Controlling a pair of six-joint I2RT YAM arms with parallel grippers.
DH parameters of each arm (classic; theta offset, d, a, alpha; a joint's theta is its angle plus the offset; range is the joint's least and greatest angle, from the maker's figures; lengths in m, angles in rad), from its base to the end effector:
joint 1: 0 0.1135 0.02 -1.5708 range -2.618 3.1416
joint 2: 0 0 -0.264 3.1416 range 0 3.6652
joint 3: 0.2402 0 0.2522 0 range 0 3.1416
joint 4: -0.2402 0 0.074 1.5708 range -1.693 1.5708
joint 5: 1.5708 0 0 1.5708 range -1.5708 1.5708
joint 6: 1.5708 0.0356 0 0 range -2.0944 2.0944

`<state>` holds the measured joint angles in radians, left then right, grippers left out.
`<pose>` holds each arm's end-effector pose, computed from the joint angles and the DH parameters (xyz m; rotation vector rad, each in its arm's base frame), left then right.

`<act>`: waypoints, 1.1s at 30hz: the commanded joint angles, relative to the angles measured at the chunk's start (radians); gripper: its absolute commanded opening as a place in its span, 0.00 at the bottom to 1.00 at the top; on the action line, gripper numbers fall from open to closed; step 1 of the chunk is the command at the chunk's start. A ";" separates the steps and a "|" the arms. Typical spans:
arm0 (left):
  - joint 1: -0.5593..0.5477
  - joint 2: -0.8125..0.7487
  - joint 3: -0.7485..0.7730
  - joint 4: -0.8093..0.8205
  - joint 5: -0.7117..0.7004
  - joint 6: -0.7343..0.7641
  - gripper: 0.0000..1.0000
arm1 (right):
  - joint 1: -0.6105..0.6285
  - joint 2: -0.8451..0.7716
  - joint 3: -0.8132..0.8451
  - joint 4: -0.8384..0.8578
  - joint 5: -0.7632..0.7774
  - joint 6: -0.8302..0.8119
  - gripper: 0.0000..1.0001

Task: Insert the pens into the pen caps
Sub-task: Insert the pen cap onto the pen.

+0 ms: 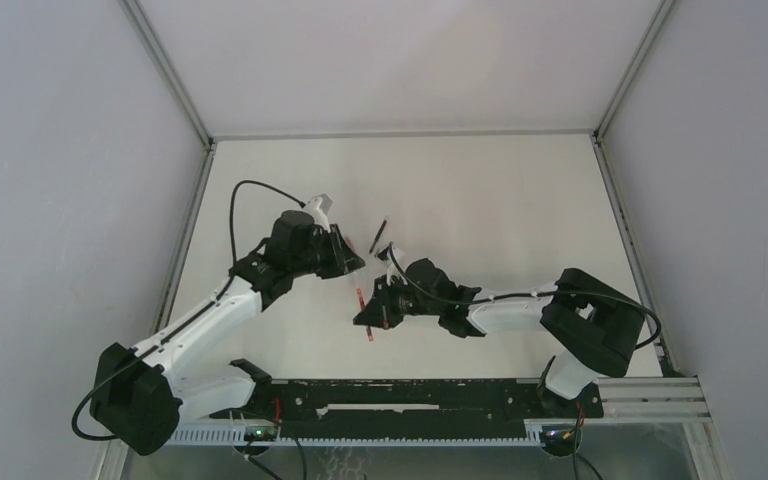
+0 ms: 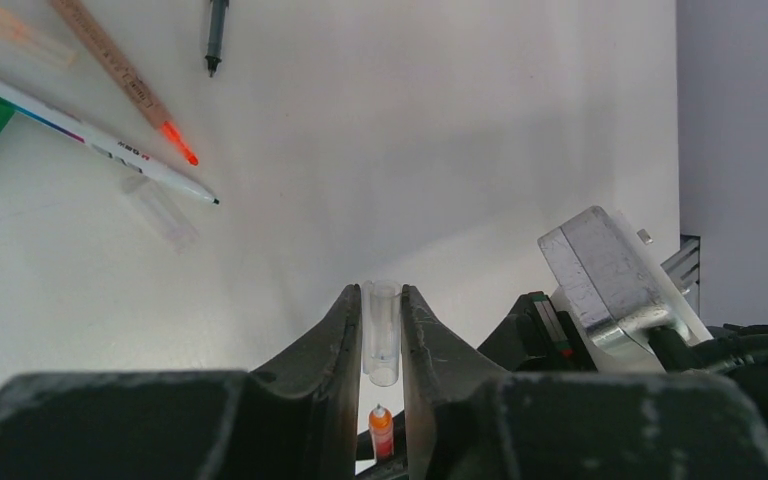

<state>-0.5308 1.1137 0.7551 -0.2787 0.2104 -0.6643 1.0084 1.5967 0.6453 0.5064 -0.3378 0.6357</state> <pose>0.2044 -0.1286 0.2559 -0.0318 2.3405 -0.8667 0.1580 0.2728 0.1665 -0.6592 2.1808 1.3100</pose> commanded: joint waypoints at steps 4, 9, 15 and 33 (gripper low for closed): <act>-0.005 -0.042 0.032 0.068 0.018 -0.031 0.23 | 0.007 -0.007 0.056 0.078 0.006 0.029 0.00; -0.006 -0.045 0.030 0.074 0.014 -0.035 0.23 | 0.008 -0.009 0.056 0.066 0.001 0.031 0.00; -0.005 -0.056 0.027 0.075 -0.008 -0.038 0.23 | 0.010 -0.052 0.047 0.023 0.041 0.030 0.00; -0.006 -0.063 0.010 0.083 -0.028 -0.047 0.24 | 0.004 -0.087 0.043 -0.015 0.080 0.040 0.00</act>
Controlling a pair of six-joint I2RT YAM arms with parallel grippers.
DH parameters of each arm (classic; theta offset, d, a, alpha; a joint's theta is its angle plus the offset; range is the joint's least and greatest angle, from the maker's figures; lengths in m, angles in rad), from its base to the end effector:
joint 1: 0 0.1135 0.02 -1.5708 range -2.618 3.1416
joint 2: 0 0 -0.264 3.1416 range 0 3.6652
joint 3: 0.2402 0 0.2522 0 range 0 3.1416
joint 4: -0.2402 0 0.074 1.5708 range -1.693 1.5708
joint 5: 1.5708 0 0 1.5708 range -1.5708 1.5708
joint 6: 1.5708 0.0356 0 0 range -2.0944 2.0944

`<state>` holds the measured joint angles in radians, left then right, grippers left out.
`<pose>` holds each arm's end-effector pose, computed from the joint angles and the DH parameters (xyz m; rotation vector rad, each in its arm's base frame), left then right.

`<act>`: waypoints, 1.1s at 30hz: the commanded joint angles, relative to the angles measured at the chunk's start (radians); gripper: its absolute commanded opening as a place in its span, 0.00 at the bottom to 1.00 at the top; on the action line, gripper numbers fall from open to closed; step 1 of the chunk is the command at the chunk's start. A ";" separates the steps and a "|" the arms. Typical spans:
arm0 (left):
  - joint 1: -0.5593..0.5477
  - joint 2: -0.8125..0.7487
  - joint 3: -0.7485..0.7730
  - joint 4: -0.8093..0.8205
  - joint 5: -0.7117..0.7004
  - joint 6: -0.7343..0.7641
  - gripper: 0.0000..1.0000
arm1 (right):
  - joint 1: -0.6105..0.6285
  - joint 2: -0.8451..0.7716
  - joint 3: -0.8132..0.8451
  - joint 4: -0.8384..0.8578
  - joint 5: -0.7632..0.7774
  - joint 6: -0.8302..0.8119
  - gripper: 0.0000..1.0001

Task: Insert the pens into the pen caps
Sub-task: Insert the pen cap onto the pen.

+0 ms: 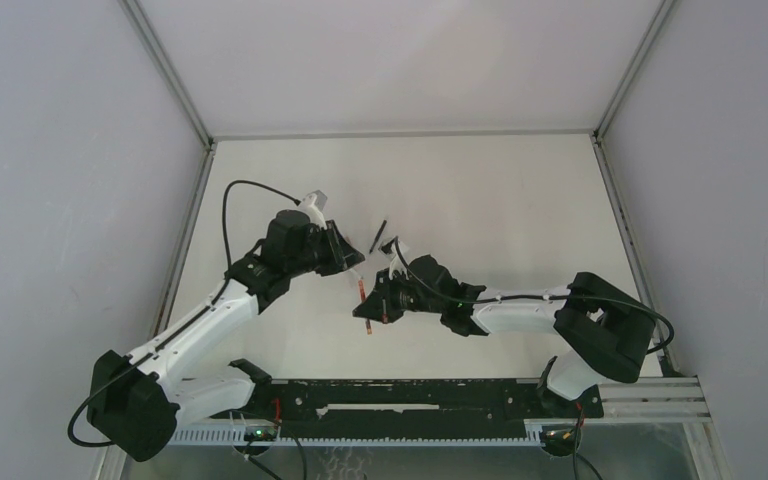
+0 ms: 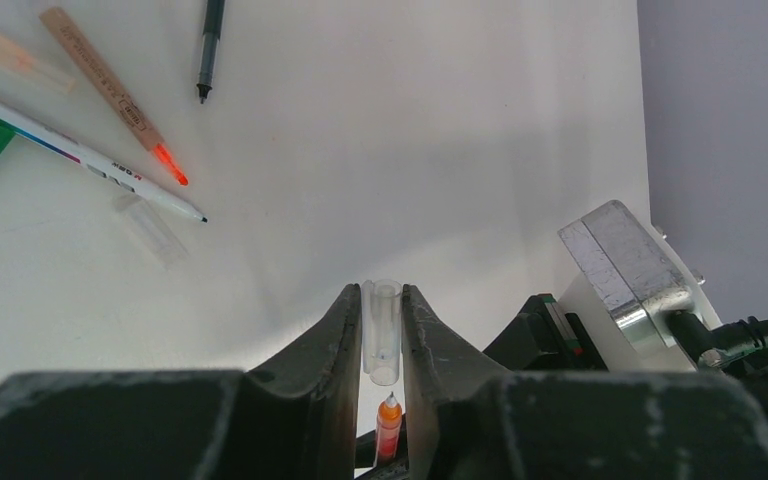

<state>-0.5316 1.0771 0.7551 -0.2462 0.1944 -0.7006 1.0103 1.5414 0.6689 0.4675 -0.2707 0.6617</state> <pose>0.2017 -0.1266 0.2668 -0.0707 2.2726 -0.8997 0.1595 0.2721 0.1857 -0.5802 2.1476 1.2862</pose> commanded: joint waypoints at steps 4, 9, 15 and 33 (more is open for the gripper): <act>-0.005 -0.026 0.007 0.051 -0.013 -0.013 0.24 | -0.001 -0.028 0.020 0.018 0.014 0.024 0.00; -0.005 -0.024 0.007 0.049 -0.011 -0.011 0.24 | -0.003 -0.024 0.020 0.023 0.013 0.029 0.00; -0.005 -0.024 0.010 0.050 -0.011 -0.013 0.24 | -0.010 -0.019 0.020 0.022 0.002 0.034 0.00; -0.005 -0.021 0.006 0.056 -0.005 -0.014 0.24 | -0.036 -0.026 0.020 0.032 -0.008 0.051 0.00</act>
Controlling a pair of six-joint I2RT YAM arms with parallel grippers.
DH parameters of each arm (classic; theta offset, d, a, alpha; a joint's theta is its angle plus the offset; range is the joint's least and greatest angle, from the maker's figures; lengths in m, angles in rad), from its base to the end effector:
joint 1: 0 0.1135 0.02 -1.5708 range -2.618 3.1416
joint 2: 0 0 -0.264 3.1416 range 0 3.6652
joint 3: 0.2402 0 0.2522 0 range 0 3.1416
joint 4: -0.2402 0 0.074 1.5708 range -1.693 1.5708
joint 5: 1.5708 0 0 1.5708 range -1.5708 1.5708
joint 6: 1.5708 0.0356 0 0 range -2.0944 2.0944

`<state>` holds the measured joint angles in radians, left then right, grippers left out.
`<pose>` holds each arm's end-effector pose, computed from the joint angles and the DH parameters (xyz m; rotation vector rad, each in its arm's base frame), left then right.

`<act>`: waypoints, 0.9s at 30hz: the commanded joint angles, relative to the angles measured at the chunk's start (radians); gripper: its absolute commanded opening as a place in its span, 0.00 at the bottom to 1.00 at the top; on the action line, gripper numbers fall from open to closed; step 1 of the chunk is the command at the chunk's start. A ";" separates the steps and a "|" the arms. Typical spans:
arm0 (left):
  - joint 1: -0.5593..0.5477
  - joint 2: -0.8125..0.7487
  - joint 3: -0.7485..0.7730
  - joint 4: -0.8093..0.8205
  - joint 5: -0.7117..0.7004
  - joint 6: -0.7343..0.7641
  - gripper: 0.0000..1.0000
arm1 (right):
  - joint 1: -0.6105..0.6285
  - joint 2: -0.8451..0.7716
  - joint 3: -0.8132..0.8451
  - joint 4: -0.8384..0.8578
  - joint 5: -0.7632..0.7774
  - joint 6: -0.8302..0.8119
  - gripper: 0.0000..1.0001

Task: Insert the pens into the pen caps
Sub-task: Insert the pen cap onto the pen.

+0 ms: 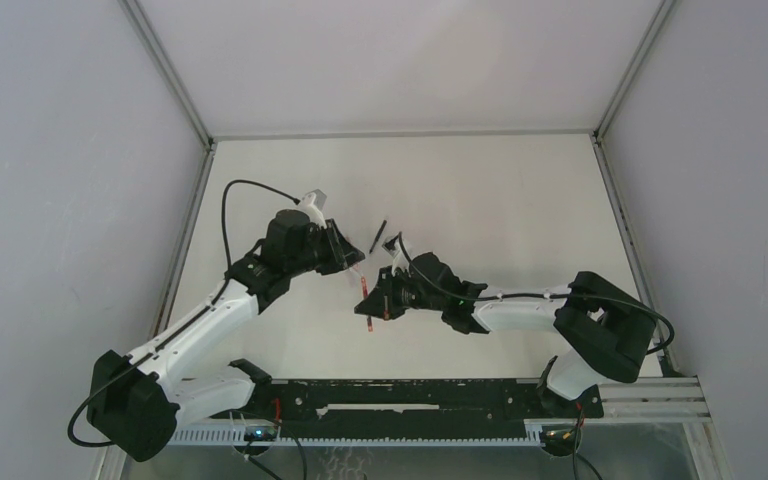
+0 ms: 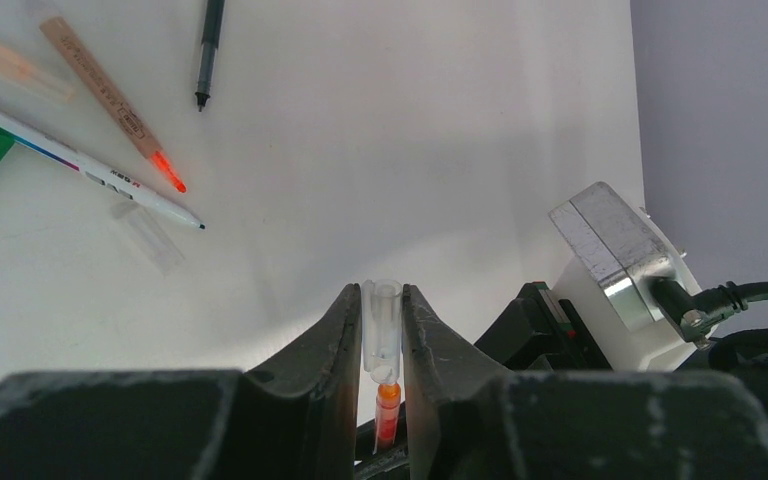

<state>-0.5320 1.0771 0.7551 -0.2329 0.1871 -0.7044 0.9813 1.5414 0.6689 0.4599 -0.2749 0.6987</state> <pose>0.2025 -0.1269 0.2680 -0.0768 2.2580 -0.9004 0.1670 0.2671 0.1849 -0.5130 2.1764 1.2899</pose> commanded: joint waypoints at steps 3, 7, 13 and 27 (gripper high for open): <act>-0.004 -0.022 0.003 0.043 0.002 -0.010 0.24 | -0.010 -0.026 0.020 0.043 -0.007 0.016 0.00; -0.004 -0.020 0.003 0.043 0.003 -0.010 0.24 | -0.015 -0.027 0.020 0.042 -0.013 0.015 0.00; -0.005 -0.018 0.000 0.048 0.006 -0.009 0.24 | -0.020 -0.028 0.020 0.056 -0.015 0.027 0.00; -0.004 -0.014 -0.013 0.061 0.012 -0.006 0.24 | -0.041 -0.007 0.050 0.072 -0.047 0.039 0.00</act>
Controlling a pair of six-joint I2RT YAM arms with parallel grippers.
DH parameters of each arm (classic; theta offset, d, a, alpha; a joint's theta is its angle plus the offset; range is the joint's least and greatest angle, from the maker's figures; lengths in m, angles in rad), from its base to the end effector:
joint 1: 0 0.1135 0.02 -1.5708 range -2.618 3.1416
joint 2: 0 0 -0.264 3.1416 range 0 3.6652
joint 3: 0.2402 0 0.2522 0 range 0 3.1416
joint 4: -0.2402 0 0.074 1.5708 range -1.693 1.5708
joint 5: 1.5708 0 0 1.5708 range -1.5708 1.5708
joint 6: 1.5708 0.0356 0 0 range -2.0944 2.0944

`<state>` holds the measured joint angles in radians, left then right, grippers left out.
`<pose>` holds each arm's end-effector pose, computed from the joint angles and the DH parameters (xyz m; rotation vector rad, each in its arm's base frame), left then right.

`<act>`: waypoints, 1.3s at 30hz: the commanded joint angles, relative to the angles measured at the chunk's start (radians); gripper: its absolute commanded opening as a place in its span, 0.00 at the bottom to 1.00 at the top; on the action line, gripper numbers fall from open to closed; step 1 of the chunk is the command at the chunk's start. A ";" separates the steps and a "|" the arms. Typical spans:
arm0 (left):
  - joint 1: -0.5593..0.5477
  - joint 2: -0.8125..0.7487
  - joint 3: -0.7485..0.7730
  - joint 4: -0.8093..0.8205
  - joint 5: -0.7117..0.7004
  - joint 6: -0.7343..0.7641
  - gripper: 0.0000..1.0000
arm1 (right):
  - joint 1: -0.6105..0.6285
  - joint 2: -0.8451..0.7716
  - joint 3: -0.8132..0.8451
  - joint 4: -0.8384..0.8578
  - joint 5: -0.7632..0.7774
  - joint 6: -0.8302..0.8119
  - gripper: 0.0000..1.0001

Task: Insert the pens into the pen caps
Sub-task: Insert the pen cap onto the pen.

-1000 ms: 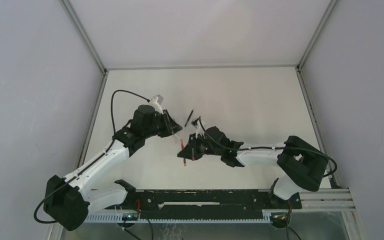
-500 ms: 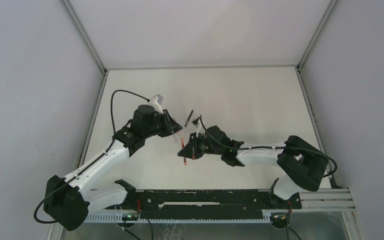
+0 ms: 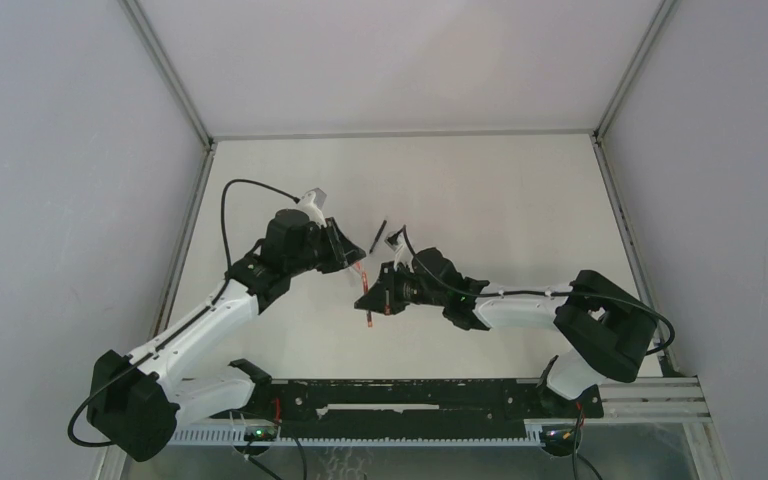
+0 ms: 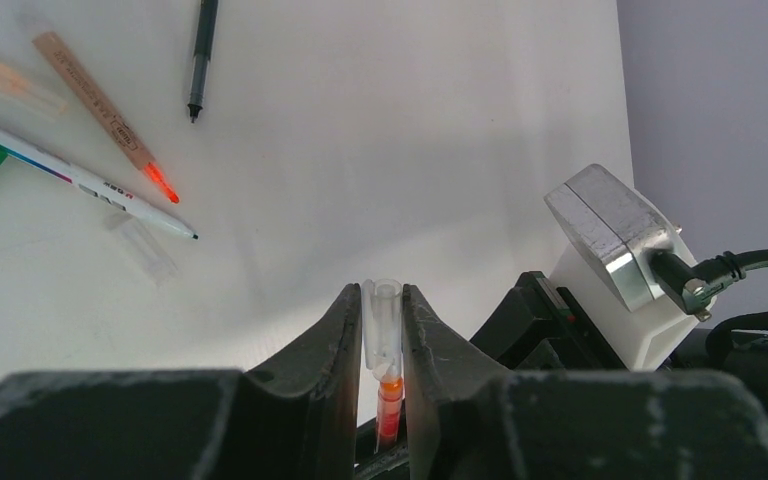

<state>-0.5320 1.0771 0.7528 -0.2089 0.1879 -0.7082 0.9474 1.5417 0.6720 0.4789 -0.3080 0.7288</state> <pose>0.2035 -0.1275 0.2694 -0.0768 2.2367 -0.9129 0.1757 0.2628 0.1878 -0.4693 2.1712 1.3291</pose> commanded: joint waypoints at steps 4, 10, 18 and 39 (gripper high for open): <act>-0.003 -0.015 -0.015 0.040 0.016 0.002 0.23 | -0.008 -0.001 0.054 0.053 -0.019 0.006 0.00; -0.004 -0.017 -0.022 0.045 0.024 0.008 0.23 | -0.013 0.002 0.071 0.035 -0.022 -0.005 0.00; -0.005 -0.052 -0.044 0.075 0.040 0.015 0.22 | -0.051 -0.001 0.095 0.001 -0.021 -0.009 0.00; -0.005 -0.146 -0.051 0.090 0.035 0.024 0.28 | -0.079 -0.024 0.169 -0.062 -0.001 -0.077 0.00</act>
<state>-0.5320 0.9672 0.7139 -0.1425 0.2131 -0.6994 0.8707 1.5486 0.8101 0.4038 -0.3229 0.6933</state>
